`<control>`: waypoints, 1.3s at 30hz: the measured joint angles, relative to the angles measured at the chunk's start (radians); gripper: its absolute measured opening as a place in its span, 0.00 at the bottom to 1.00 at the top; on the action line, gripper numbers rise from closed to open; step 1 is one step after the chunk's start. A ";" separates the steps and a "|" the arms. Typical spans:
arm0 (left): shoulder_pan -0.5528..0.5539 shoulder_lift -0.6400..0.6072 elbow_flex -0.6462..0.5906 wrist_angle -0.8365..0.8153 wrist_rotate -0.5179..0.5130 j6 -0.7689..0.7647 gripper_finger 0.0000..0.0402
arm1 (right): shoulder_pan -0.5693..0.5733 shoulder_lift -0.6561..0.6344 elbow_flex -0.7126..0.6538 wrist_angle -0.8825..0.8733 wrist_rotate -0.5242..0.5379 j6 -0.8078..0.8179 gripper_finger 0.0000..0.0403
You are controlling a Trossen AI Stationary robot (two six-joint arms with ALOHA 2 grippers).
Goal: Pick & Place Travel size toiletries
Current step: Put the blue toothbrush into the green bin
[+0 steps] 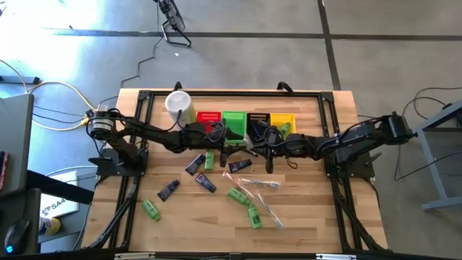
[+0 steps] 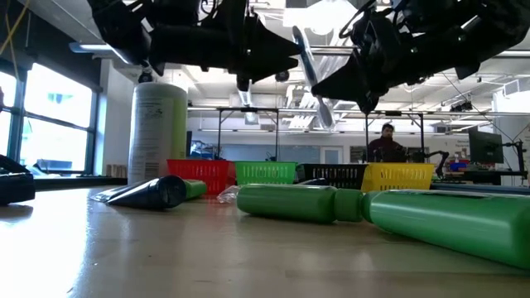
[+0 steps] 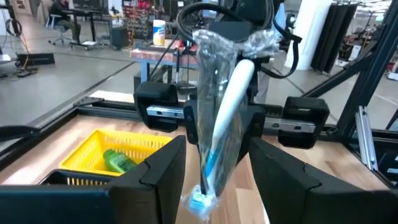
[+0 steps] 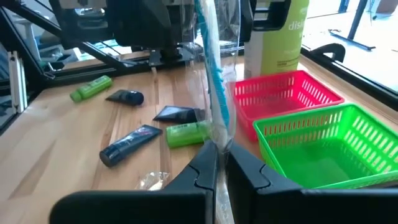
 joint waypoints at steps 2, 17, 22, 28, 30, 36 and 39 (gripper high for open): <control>0.000 0.000 0.013 0.001 0.000 0.000 0.44 | 0.000 0.000 0.000 -0.001 0.000 0.000 0.02; 0.000 0.059 0.059 -0.007 0.015 -0.016 0.42 | 0.000 0.000 0.000 -0.009 0.001 0.000 0.02; 0.000 0.059 0.059 -0.013 0.017 -0.016 0.30 | 0.000 0.000 0.000 -0.012 0.003 0.000 0.02; 0.000 0.059 0.059 -0.013 0.017 -0.016 0.15 | 0.000 0.000 0.000 -0.013 0.005 0.000 0.02; 0.000 0.059 0.059 -0.013 0.017 -0.016 0.12 | 0.000 0.000 0.000 -0.013 0.004 0.000 0.02; 0.000 0.059 0.059 -0.014 0.016 -0.014 0.06 | 0.000 0.000 0.000 -0.014 0.001 0.003 0.02; 0.000 0.059 0.059 -0.022 0.016 -0.014 0.06 | 0.000 0.000 0.000 -0.015 -0.003 0.003 0.02</control>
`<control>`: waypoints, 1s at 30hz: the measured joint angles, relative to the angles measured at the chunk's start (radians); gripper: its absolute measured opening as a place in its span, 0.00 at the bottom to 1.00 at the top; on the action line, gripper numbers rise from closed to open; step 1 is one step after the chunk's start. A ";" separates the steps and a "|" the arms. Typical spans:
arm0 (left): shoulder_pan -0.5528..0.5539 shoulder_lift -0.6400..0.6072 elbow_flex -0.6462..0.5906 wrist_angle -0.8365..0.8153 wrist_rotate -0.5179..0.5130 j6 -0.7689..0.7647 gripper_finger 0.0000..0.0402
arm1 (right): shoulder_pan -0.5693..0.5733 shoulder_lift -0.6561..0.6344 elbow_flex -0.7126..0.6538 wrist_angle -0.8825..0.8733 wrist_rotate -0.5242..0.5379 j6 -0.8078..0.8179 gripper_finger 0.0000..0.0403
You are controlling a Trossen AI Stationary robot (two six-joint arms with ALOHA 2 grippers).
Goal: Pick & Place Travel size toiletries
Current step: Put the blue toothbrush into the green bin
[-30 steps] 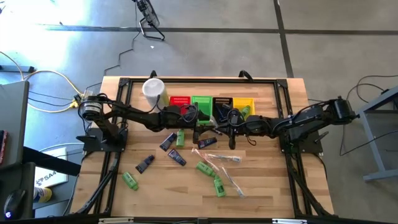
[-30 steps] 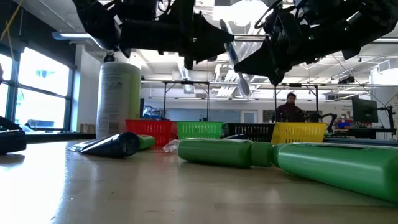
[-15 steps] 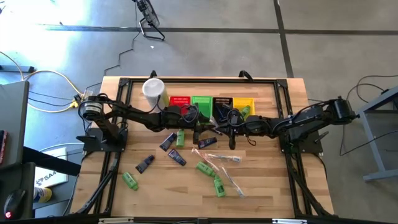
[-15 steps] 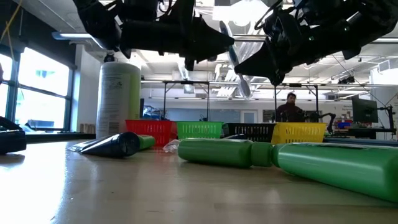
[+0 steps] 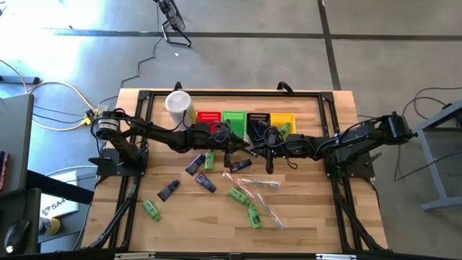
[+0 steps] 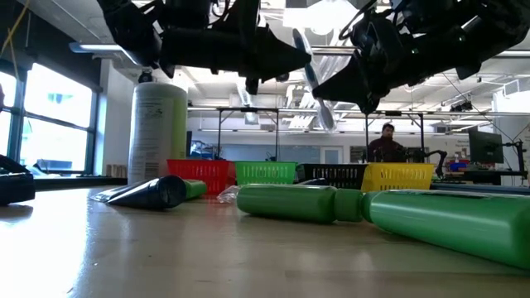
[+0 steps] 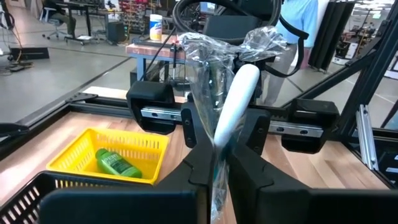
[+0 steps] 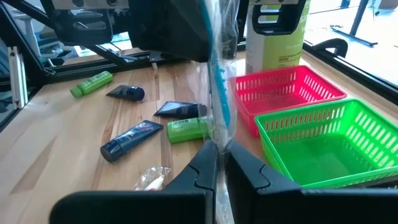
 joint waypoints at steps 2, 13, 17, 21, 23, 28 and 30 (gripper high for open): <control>0.000 0.000 0.000 -0.007 0.001 0.000 0.06 | 0.000 0.000 0.000 -0.003 -0.012 0.000 0.02; 0.000 0.000 0.000 -0.017 0.002 -0.001 0.05 | 0.000 0.000 0.000 0.001 -0.045 0.013 0.23; 0.000 0.000 0.000 -0.016 0.002 0.008 0.05 | 0.000 0.000 0.000 0.001 -0.048 0.021 0.37; 0.000 0.000 0.000 -0.015 0.002 0.020 0.05 | 0.000 -0.008 0.000 -0.005 -0.048 0.023 0.48; 0.000 -0.004 0.000 -0.016 0.001 0.042 0.05 | 0.000 -0.026 0.000 -0.017 -0.048 0.023 0.52; 0.000 -0.035 0.000 -0.035 -0.016 0.097 0.05 | 0.000 -0.118 0.000 -0.126 -0.046 0.023 0.55; 0.000 -0.059 0.000 -0.076 -0.061 0.124 0.05 | 0.000 -0.167 0.000 -0.185 -0.045 0.028 0.54</control>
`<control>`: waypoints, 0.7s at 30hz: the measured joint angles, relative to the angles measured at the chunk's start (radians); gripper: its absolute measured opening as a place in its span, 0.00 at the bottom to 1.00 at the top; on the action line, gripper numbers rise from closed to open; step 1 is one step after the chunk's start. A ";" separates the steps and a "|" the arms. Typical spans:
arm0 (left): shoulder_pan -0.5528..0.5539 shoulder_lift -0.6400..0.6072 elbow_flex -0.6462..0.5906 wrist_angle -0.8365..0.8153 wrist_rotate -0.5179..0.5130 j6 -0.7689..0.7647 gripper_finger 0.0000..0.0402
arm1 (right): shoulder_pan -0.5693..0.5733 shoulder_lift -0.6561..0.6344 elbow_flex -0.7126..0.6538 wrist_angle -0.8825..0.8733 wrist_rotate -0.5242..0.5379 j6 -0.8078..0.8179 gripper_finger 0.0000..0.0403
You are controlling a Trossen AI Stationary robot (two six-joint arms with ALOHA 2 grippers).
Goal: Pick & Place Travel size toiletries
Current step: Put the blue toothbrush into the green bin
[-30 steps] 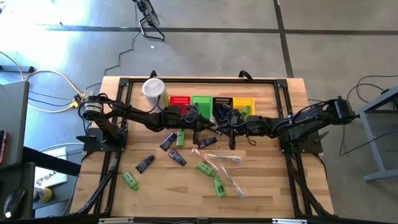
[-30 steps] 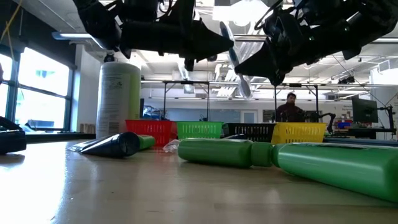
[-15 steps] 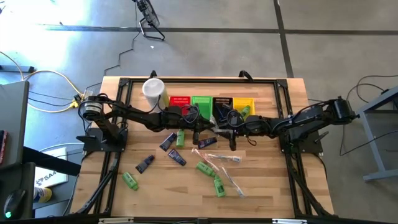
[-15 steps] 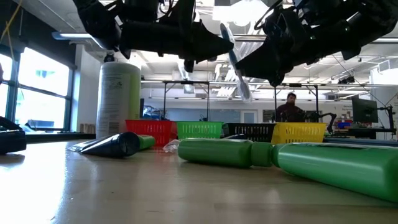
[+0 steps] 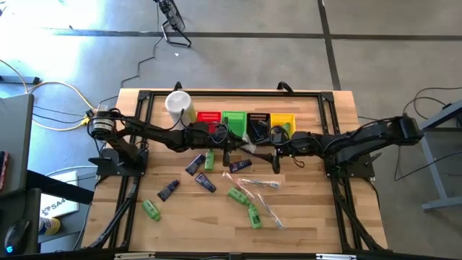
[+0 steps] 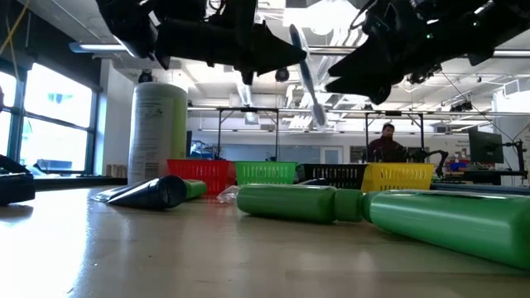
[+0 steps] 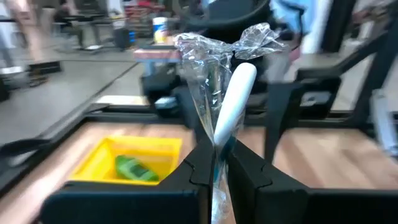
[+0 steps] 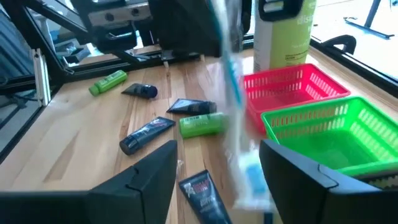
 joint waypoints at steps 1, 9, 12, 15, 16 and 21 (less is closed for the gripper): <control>0.000 -0.015 0.000 -0.028 -0.027 0.012 0.05 | 0.000 -0.022 0.000 -0.018 0.000 0.004 0.54; 0.001 -0.122 0.000 -0.196 -0.255 0.046 0.05 | 0.000 -0.124 0.000 -0.091 0.000 0.018 0.52; 0.001 -0.140 0.000 -0.249 -0.336 0.042 0.05 | 0.000 -0.123 0.000 -0.095 0.001 0.022 0.52; 0.023 -0.145 0.000 -0.306 -0.353 -0.025 0.05 | 0.000 -0.110 0.000 -0.091 0.010 0.041 0.52; 0.035 -0.145 0.000 -0.328 -0.342 -0.052 0.05 | 0.000 -0.103 0.000 -0.094 0.014 0.046 0.52; 0.099 -0.145 0.000 -0.400 -0.293 -0.121 0.05 | 0.000 -0.083 0.000 -0.088 0.030 0.047 0.52</control>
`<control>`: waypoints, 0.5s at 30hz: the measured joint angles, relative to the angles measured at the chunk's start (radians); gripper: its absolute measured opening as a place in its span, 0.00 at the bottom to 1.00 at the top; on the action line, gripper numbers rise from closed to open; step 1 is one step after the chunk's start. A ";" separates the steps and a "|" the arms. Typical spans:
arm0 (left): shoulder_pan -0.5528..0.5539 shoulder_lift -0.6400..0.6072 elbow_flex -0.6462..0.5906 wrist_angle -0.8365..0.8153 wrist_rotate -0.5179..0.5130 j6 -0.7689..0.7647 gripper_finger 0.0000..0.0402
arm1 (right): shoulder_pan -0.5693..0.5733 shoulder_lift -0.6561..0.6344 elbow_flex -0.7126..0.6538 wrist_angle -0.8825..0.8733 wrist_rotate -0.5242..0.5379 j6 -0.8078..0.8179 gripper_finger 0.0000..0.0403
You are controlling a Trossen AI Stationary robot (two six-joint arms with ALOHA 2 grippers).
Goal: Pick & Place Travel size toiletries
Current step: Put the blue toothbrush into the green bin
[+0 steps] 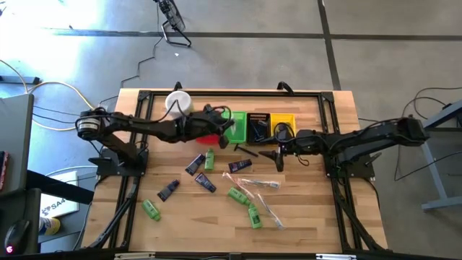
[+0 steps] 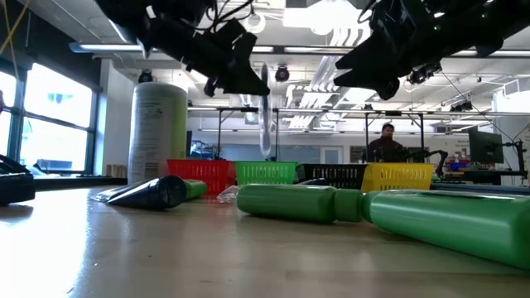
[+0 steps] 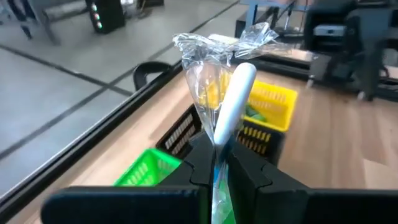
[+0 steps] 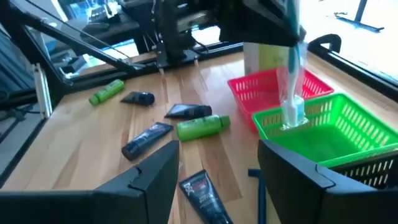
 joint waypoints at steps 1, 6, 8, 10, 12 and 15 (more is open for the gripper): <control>0.008 0.000 0.000 -0.003 0.000 0.002 0.05 | 0.000 0.003 0.000 -0.006 0.000 0.000 0.52; 0.021 0.000 0.000 -0.003 0.001 0.158 0.05 | 0.000 0.003 0.000 -0.002 0.000 0.000 0.52; 0.019 0.000 0.000 -0.007 0.001 0.216 0.05 | 0.000 0.003 0.000 -0.006 0.000 -0.001 0.52; 0.018 0.000 0.000 -0.025 0.007 0.262 0.05 | 0.000 0.003 0.000 -0.003 0.000 -0.002 0.52; 0.018 0.001 0.000 -0.043 0.030 0.295 0.05 | 0.000 0.003 0.000 -0.004 0.000 -0.002 0.52; 0.019 0.028 -0.001 -0.034 0.035 0.341 0.05 | 0.000 0.003 0.000 -0.004 0.000 -0.003 0.52</control>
